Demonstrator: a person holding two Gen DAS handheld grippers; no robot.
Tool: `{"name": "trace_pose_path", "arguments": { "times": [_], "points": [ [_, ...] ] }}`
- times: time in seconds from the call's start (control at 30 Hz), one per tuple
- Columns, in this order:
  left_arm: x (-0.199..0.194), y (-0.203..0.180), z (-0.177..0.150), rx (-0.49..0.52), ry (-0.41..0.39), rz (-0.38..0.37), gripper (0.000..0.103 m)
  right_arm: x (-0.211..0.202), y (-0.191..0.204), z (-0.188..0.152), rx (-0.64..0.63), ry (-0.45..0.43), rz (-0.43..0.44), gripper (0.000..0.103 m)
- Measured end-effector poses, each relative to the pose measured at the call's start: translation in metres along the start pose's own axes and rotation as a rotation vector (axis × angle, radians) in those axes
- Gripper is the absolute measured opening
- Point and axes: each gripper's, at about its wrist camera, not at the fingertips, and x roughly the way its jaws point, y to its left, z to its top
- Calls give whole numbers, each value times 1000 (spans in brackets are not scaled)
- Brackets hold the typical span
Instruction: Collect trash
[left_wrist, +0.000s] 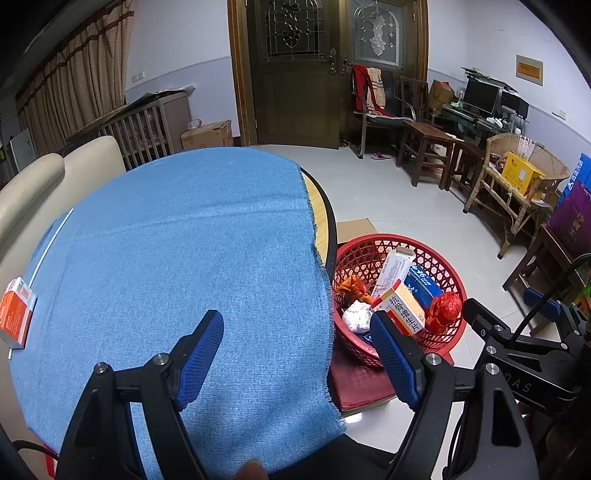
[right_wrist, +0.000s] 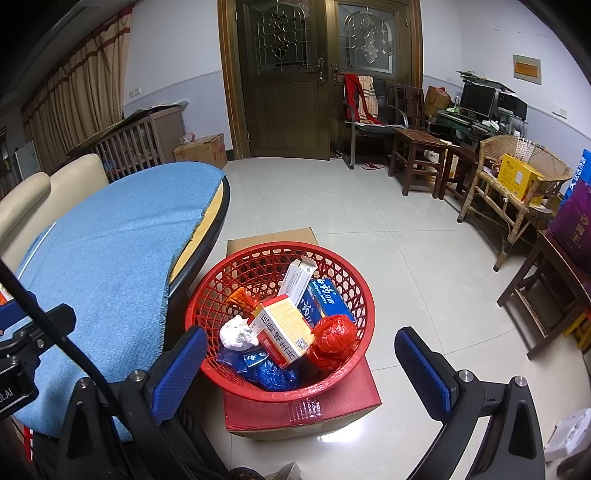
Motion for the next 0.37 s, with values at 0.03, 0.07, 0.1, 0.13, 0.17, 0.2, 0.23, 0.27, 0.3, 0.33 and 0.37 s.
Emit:
{"name": "trace_pose_path", "arguments": {
  "times": [0.03, 0.07, 0.1, 0.13, 0.17, 0.2, 0.23, 0.27, 0.3, 0.33, 0.37],
  "points": [
    [1, 0, 0, 0, 0, -3, 82, 0, 0, 0, 1, -1, 0, 102],
    [1, 0, -1, -1, 0, -5, 82, 0, 0, 0, 1, -1, 0, 102],
    [0, 0, -1, -1, -1, -9, 82, 0, 0, 0, 0, -1, 0, 102],
    [0, 0, -1, 1, -4, -14, 82, 0, 0, 0, -1, -1, -1, 102],
    [-1, 0, -2, 3, -10, -18, 82, 0, 0, 0, 0, -1, -1, 102],
    [-2, 1, -1, 5, -15, -22, 82, 0, -1, 0, 1, -2, -2, 102],
    [-3, 1, -2, 6, -21, -24, 82, 0, -2, 0, 1, -2, -2, 102],
    [-4, 1, -2, 8, -25, -27, 82, 0, -2, 0, 1, -2, -3, 102],
    [-4, 1, -2, 11, -28, -28, 82, 0, -2, 0, 1, -1, -3, 102],
    [-4, 0, -3, 17, -29, -29, 82, 0, -3, 0, 1, 0, -3, 102],
    [-4, -1, -2, 19, -28, -30, 82, 0, -2, 0, 0, 0, -3, 102]
  ]
}}
